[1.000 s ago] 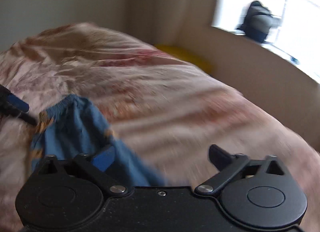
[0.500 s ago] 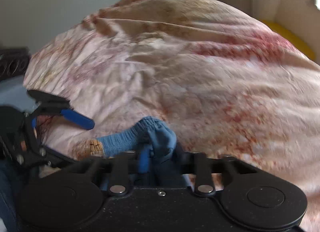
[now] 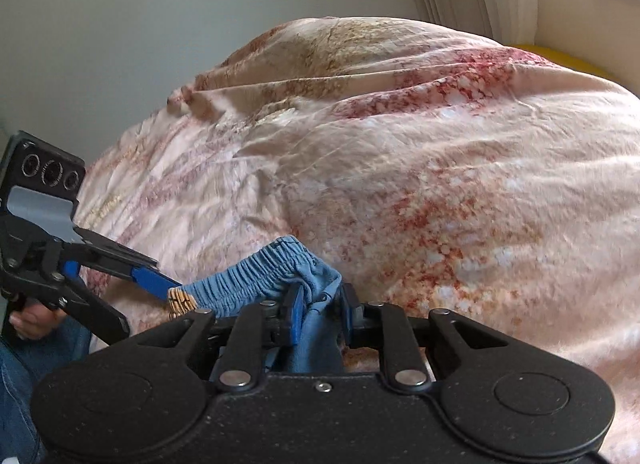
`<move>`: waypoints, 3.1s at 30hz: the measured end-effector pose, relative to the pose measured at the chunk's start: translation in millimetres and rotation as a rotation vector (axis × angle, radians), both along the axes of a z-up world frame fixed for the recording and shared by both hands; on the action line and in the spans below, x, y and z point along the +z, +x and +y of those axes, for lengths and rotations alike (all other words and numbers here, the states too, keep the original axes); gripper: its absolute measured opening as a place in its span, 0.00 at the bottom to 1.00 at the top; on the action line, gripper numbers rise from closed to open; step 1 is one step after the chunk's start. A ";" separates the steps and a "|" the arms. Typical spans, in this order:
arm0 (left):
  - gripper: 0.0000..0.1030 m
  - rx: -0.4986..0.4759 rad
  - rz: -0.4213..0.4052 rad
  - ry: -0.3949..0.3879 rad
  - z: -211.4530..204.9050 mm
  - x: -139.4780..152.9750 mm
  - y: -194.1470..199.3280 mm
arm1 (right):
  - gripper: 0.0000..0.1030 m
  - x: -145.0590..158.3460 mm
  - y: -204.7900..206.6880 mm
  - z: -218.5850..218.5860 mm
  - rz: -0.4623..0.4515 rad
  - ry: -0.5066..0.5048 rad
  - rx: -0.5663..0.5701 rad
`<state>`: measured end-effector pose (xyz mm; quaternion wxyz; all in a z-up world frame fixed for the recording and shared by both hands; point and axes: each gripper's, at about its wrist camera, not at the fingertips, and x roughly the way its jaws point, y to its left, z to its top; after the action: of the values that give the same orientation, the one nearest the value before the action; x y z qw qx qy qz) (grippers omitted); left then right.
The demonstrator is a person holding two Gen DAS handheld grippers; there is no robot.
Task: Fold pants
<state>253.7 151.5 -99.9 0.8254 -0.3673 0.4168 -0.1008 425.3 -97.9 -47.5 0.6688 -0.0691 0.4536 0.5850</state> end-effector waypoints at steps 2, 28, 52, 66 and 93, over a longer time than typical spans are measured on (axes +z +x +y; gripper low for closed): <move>0.65 0.035 0.001 0.030 -2.3 -2.6 4.7 | 0.19 -0.5 0.1 -0.2 0.003 0.004 -0.002; 0.18 0.121 0.004 -0.003 19.2 10.2 -19.5 | 0.33 39.2 -47.3 -173.0 -0.152 -0.266 -0.479; 0.18 0.111 -0.006 0.008 18.0 15.6 -22.5 | 0.52 29.8 -63.4 -23.2 -0.291 -0.317 -0.267; 0.18 0.112 0.021 0.003 23.0 8.1 -21.4 | 0.67 17.2 -80.6 30.8 -0.396 -0.366 -0.354; 0.18 0.102 -0.168 0.249 -15.2 56.9 -37.8 | 0.99 74.5 -240.6 -132.5 -0.789 -0.560 -0.747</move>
<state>215.9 136.3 -43.0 0.9005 -0.2731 0.3363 -0.0364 184.8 -230.4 27.0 0.9028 -0.2898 0.3019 0.0996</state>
